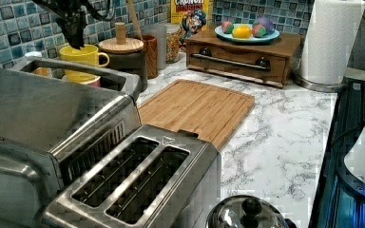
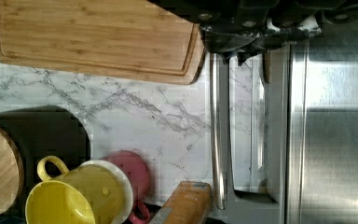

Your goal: Close the oven.

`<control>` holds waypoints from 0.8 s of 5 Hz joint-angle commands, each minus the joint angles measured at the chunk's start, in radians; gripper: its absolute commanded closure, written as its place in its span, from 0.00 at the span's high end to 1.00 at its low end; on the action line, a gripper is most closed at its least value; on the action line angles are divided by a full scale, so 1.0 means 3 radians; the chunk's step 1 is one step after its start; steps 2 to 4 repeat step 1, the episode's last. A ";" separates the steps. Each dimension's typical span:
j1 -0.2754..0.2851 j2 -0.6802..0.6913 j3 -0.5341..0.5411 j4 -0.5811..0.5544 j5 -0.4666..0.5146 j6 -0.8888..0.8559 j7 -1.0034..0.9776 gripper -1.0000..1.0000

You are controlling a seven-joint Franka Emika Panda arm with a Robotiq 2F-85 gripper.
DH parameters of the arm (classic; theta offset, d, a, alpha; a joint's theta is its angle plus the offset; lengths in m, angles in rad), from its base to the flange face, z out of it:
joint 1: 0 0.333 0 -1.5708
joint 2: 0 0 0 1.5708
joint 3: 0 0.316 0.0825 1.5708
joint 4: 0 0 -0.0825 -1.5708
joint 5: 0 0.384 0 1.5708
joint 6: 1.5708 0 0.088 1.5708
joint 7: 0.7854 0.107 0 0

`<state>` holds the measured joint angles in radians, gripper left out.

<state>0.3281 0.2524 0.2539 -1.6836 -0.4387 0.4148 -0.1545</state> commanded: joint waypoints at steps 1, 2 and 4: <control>0.0037 0.0001 -0.0085 0.0401 -0.0018 0.0046 0.0057 0.00; 0.0037 0.0001 -0.0085 0.0401 -0.0018 0.0046 0.0057 0.00; 0.0037 0.0001 -0.0085 0.0401 -0.0018 0.0046 0.0057 0.00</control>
